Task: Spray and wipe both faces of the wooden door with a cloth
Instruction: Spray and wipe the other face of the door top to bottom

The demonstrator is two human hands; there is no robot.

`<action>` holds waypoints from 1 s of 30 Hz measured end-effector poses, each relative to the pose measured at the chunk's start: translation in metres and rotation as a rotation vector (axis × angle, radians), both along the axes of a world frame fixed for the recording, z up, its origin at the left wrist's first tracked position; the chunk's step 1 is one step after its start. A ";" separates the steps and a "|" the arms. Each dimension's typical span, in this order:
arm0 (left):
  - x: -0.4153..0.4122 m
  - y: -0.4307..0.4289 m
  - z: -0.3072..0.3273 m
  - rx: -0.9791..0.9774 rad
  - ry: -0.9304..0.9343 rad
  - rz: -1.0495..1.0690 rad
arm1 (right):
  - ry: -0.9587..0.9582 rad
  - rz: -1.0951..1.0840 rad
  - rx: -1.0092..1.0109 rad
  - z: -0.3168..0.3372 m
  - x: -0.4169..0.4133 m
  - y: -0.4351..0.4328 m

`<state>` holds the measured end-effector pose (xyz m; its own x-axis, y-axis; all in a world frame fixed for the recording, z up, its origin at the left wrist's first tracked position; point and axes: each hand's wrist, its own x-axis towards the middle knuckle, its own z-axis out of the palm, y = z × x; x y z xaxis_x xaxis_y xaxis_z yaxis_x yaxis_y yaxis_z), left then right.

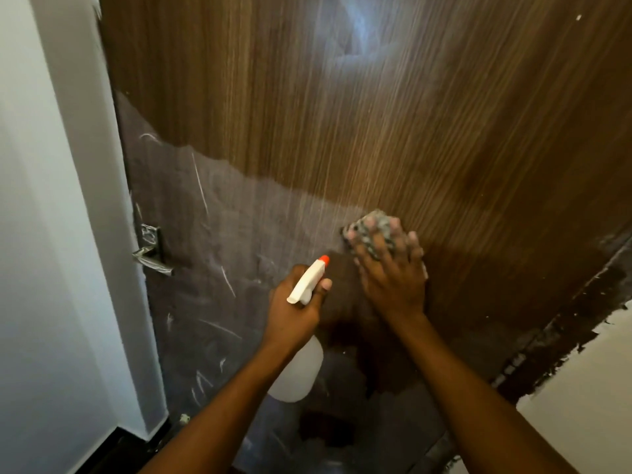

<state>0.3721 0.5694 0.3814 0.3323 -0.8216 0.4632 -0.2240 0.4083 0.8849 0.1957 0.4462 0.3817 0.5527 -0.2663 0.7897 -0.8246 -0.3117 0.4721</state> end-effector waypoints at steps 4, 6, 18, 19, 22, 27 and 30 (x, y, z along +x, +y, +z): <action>0.016 0.001 0.000 0.026 -0.006 0.017 | 0.204 0.089 0.033 -0.024 -0.051 0.012; 0.026 0.002 -0.001 0.062 0.020 0.021 | 0.200 0.075 0.019 -0.023 -0.071 0.018; 0.075 -0.004 0.013 0.041 -0.067 0.159 | 0.251 0.041 0.114 -0.003 0.081 -0.011; 0.077 -0.001 0.013 0.049 -0.062 0.158 | 0.304 0.068 0.125 -0.011 0.071 -0.010; 0.092 0.006 0.011 0.063 -0.051 0.149 | 0.248 0.126 0.064 -0.023 0.030 -0.003; 0.119 0.008 0.012 0.105 -0.036 0.142 | -0.047 -0.032 -0.030 0.011 0.060 -0.006; 0.129 0.008 0.016 0.125 -0.033 0.139 | -0.042 0.002 -0.003 0.033 0.132 -0.016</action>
<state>0.5013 0.5774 0.3975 0.4329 -0.8206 0.3732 -0.3003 0.2590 0.9180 0.3280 0.4301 0.4143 0.5195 -0.2628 0.8130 -0.8431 -0.3124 0.4377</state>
